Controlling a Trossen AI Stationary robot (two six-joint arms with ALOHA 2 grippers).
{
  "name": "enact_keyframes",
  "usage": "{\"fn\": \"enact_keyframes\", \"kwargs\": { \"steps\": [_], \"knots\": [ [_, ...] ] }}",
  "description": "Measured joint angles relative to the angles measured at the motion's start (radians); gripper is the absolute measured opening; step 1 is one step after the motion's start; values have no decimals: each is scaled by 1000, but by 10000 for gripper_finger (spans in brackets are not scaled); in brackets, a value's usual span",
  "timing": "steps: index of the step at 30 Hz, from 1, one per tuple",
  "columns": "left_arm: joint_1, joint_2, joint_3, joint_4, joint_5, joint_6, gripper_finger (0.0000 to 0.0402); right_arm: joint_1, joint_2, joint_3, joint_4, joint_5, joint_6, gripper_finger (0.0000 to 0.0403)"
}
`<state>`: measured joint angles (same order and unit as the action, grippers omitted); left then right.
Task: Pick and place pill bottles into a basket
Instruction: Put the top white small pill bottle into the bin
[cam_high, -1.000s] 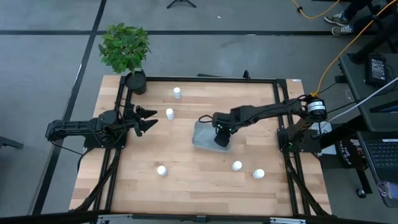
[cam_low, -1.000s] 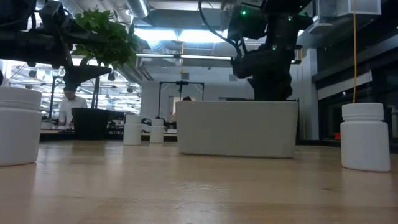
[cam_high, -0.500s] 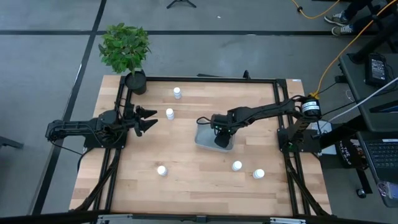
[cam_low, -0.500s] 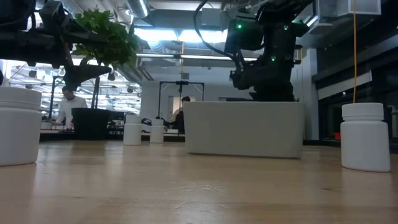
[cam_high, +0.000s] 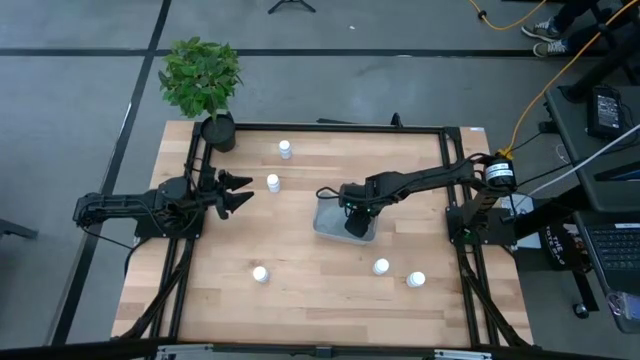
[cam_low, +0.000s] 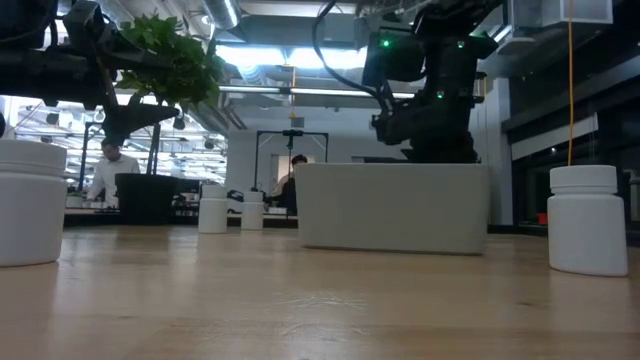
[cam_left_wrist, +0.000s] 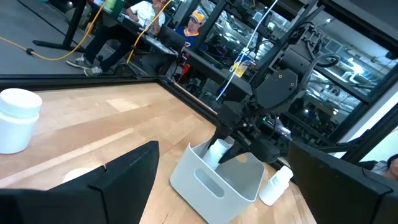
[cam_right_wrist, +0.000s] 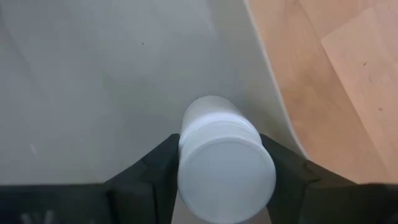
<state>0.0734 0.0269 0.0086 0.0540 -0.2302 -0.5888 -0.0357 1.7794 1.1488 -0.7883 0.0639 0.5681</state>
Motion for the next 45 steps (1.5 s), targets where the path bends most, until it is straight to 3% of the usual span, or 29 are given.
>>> {"fn": "enact_keyframes", "kwargs": {
  "steps": [13, 33, 45],
  "knots": [
    [0, 0, 0, 0, 0, 0, 349, -2, 5, 76, -31, -8, -21, 229],
    [0, 0, 0, 1, 0, -1, 349, -2, 3, 83, -77, -23, 1, 239],
    [0, 0, 0, 2, 97, -26, 349, -2, 2, 120, -144, -40, 31, 323]
  ]
}}
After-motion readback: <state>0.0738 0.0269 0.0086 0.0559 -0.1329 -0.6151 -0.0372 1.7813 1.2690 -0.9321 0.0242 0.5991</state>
